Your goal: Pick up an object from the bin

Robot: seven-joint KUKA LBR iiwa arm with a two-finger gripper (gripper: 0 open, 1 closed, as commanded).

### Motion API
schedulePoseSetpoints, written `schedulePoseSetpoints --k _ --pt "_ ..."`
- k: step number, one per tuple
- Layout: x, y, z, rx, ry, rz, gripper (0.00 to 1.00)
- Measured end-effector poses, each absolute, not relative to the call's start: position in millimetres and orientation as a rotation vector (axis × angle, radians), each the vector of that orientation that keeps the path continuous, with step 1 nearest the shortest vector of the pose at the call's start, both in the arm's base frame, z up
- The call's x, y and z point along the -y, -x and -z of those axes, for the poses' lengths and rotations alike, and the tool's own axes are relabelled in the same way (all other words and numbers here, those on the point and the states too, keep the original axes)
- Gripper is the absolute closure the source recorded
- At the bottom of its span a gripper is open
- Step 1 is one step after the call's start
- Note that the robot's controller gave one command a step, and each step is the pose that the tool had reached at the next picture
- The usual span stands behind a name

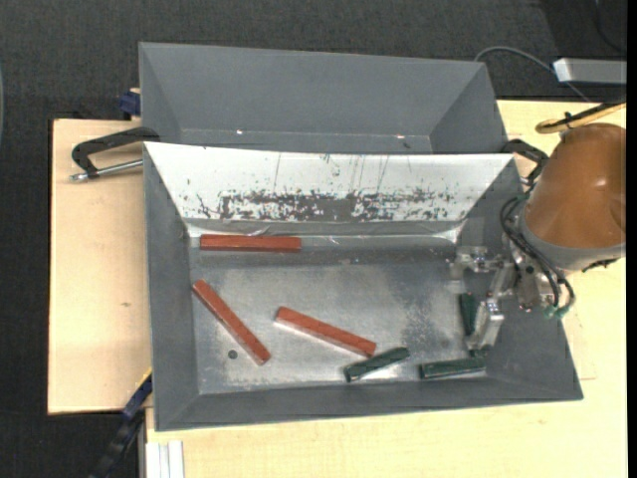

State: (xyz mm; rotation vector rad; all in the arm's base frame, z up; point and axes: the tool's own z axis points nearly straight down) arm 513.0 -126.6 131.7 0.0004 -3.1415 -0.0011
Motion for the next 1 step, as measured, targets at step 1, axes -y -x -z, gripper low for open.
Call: schedulePoseSetpoints --k 1 --pt "129.0 -511.5 -105.2 3.145 0.162 0.000 0.00"
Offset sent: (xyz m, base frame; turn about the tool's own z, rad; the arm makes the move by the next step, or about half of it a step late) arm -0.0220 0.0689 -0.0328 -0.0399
